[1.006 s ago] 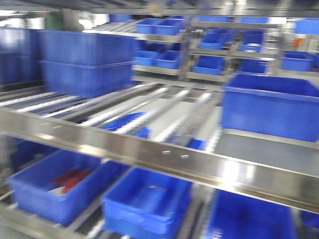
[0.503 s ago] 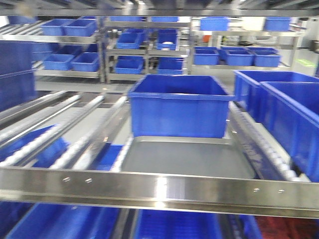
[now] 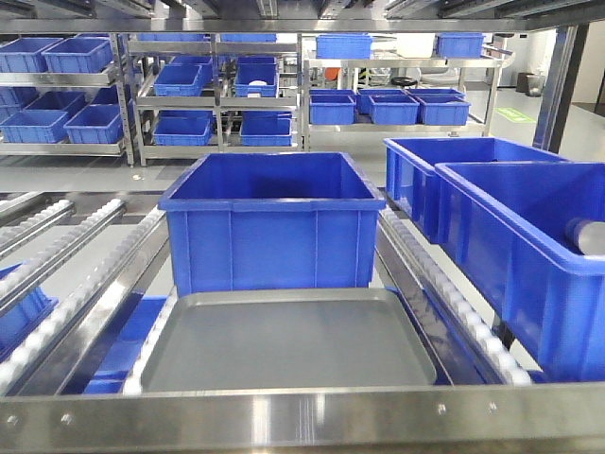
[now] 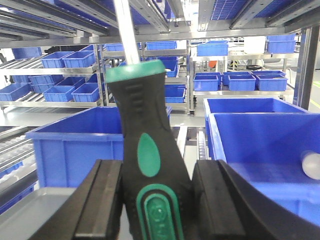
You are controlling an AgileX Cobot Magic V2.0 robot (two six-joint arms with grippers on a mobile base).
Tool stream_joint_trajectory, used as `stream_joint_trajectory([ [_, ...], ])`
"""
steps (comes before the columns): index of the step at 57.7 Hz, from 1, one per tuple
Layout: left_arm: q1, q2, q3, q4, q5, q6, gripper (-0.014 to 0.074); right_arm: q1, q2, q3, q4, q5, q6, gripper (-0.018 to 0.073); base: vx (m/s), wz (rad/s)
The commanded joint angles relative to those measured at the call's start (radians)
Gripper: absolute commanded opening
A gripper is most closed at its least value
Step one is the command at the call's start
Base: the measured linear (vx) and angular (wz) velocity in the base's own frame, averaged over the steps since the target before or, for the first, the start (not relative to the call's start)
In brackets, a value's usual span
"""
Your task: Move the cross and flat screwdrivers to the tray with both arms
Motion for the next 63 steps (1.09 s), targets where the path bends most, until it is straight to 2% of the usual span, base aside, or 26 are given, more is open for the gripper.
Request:
stream_joint_trajectory([
  [1,-0.006,0.003,-0.032,-0.006,-0.097,-0.003,-0.0004,-0.002,0.006,-0.03,0.018,-0.093,-0.003,-0.0009,0.23,-0.02],
  [27,-0.006,0.004,-0.032,-0.006,-0.097,-0.003,-0.0004,-0.002,0.006,-0.03,0.018,-0.093,-0.003,-0.0009,0.2,0.03],
  [63,-0.006,0.003,-0.032,-0.006,-0.097,-0.003,-0.0004,-0.002,0.006,-0.03,0.018,-0.093,-0.003,-0.0009,0.02,0.0],
])
